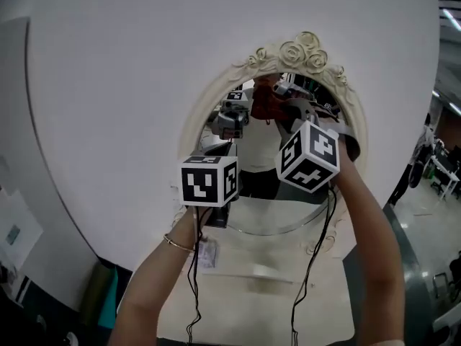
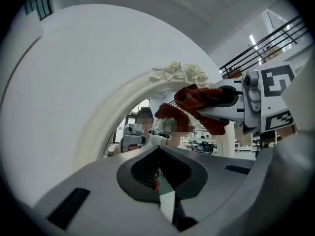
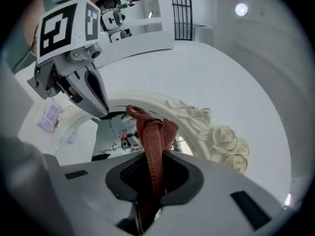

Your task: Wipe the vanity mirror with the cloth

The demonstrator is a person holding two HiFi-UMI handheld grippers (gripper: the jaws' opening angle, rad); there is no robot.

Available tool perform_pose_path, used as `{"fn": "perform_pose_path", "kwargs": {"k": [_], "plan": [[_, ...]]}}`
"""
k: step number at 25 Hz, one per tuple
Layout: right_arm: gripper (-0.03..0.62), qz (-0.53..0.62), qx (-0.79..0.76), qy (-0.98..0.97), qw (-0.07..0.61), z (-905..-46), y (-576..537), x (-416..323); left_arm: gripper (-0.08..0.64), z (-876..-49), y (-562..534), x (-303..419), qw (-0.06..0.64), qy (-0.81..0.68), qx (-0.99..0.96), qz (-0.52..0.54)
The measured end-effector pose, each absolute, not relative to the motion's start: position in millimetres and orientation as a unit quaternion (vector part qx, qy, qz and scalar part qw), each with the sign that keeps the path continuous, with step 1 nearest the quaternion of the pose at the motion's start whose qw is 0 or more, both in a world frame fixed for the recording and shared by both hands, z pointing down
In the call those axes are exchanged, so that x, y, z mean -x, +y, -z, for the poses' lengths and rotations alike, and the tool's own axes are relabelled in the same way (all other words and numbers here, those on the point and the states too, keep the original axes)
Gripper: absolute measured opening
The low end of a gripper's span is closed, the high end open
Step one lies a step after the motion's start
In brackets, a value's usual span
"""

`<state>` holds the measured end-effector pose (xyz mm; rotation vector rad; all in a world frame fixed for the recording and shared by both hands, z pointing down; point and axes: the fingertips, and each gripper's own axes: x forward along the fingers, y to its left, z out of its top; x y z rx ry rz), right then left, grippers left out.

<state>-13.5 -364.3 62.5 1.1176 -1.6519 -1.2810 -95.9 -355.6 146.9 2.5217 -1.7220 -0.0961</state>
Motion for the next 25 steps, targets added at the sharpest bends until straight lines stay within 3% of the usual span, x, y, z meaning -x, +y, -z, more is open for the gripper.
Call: {"fn": "perform_pose_path", "kwargs": {"k": [8, 25], "plan": [[0.061, 0.536, -0.453, -0.6, 0.384, -14.8, -377.7, -2.9, 0.003, -102.7, -375.8, 74.4, 0.012, -0.557, -0.83, 0.041], [0.061, 0.513, -0.418, -0.623, 0.418, -65.9, -386.6, 3.2, 0.003, -140.2, -375.8, 65.6, 0.025, -0.554, -0.832, -0.002]]}}
